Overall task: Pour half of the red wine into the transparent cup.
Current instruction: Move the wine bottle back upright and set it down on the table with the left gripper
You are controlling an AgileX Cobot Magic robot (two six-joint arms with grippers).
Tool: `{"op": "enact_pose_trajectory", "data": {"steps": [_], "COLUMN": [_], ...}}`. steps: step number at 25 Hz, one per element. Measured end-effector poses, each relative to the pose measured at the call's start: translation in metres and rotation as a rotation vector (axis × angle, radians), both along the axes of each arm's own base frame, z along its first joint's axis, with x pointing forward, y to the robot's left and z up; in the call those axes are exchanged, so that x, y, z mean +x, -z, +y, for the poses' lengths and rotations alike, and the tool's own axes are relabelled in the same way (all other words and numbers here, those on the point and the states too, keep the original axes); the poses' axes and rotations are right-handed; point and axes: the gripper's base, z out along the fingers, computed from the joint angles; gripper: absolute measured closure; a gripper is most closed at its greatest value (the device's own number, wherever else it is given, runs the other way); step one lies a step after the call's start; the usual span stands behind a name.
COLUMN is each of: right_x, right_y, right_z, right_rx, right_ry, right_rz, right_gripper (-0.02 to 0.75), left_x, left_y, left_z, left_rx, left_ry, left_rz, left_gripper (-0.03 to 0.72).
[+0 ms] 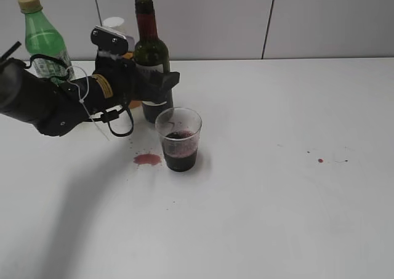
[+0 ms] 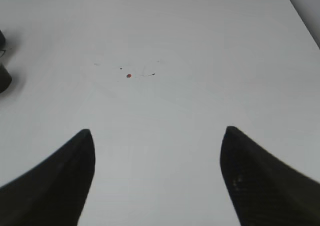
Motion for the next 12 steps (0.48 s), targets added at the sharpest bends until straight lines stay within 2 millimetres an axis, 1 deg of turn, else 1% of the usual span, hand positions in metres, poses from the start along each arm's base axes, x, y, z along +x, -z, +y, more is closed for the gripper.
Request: {"op": "enact_pose_trajectory", "data": {"steps": [3,12], "right_x": [0.0000,0.0000], "right_y": [0.0000,0.0000], "right_z": [0.0000,0.0000], "right_rx": [0.000,0.001], "right_ry": [0.000,0.000], "right_rz": [0.000,0.000], "right_gripper": [0.148,0.148], "left_x": [0.0024,0.0043], "left_y": [0.0049,0.0028], "left_z": [-0.0008,-0.0022], "left_rx": [0.006,0.014], "left_ry": [0.004,0.017], "left_rz": [0.003,-0.009], "left_gripper": [0.154,0.154]}}
